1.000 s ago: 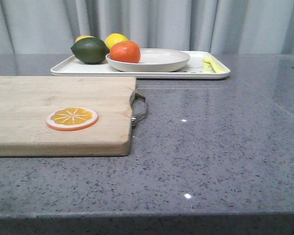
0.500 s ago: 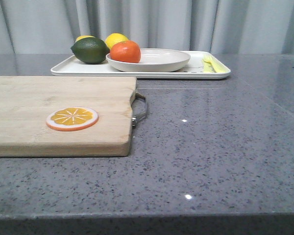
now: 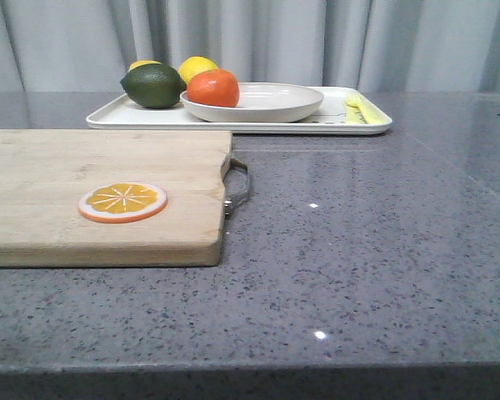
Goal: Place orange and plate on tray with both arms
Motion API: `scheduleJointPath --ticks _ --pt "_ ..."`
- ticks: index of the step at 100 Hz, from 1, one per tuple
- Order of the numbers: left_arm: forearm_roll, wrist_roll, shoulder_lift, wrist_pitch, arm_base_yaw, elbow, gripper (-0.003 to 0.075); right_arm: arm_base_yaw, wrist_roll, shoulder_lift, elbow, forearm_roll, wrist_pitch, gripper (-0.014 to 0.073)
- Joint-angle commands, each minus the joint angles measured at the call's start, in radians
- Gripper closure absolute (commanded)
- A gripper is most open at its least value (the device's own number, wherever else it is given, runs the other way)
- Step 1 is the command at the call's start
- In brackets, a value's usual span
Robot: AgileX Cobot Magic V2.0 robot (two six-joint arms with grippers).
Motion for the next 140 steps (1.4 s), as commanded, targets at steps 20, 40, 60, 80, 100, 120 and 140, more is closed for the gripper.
scheduleJointPath --ticks 20,40,60,80,100,120,140 --pt "0.1 -0.006 -0.014 -0.112 0.007 0.026 0.0741 -0.003 -0.01 0.003 -0.025 -0.001 -0.074 0.0661" --pt "0.102 -0.006 -0.083 -0.165 0.16 0.091 0.0741 -0.003 -0.01 0.003 -0.025 -0.001 -0.074 0.0661" --pt "0.102 -0.006 -0.171 -0.177 0.352 0.152 0.0741 -0.003 -0.01 0.003 -0.025 -0.001 -0.074 0.0661" --pt "0.128 -0.006 -0.288 -0.26 0.517 0.244 0.074 -0.003 -0.01 0.003 -0.025 -0.001 -0.074 0.0661" --pt "0.173 -0.006 -0.327 -0.339 0.619 0.32 0.074 -0.003 -0.01 0.003 -0.025 -0.001 -0.076 0.0661" --pt "0.255 -0.006 -0.327 -0.483 0.689 0.39 0.074 -0.003 -0.01 0.003 -0.025 -0.001 -0.076 0.0661" --pt "0.262 -0.004 -0.327 -0.476 0.754 0.388 0.074 -0.003 -0.01 0.003 -0.025 -0.001 -0.076 0.0661"
